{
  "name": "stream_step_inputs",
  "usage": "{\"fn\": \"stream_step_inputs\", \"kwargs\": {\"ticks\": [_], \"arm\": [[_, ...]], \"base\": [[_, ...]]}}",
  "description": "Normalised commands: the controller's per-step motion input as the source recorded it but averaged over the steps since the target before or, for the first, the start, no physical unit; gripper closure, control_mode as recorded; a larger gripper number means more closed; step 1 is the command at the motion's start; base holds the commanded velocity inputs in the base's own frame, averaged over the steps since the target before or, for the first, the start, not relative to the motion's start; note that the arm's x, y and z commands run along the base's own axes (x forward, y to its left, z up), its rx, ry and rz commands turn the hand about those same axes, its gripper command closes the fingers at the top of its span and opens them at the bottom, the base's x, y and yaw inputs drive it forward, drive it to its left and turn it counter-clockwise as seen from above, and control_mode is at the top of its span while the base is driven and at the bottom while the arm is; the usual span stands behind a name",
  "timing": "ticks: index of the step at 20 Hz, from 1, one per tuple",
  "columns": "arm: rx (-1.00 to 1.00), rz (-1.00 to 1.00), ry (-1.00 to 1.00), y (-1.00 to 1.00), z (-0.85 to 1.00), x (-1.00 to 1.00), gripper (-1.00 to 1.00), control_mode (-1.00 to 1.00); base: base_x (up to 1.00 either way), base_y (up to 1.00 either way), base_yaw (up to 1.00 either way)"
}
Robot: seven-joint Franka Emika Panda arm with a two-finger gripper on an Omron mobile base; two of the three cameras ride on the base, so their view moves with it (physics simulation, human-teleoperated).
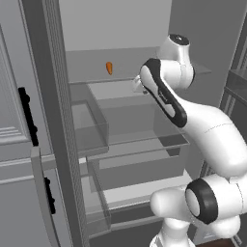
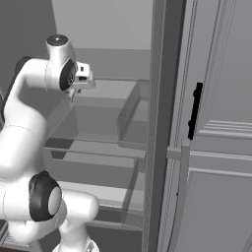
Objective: Place one carrot and one fish in each tupperware on the nearby counter, to pack two identical lunches.
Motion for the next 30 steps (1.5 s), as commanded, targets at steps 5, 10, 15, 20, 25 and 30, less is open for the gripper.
{"fn": "stream_step_inputs", "kwargs": {"ticks": [5, 10, 15, 20, 25, 30], "arm": [[-0.07, -0.01, 0.45, -0.06, -1.0, -0.89, 1.0, -1.0], [0.0, -0.01, 0.01, -0.28, -0.84, -1.0, 1.0, -1.0], [0.0, -0.02, 0.1, -0.14, -0.15, -1.0, 1.0, -1.0], [0.0, 0.0, 0.07, -0.07, 0.2, -1.0, 1.0, -1.0], [0.0, 0.0, 0.05, -0.01, 0.17, -1.0, 1.0, -1.0], [0.0, 0.0, 0.0, 0.0, 0.0, -0.09, 1.0, -1.0]], "base": [[0.0, 0.0, 0.0], [0.0, 0.0, 0.0], [0.0, 0.0, 0.0], [0.0, 0.0, 0.0], [0.0, 0.0, 0.0], [0.0, 0.0, 0.0]]}}
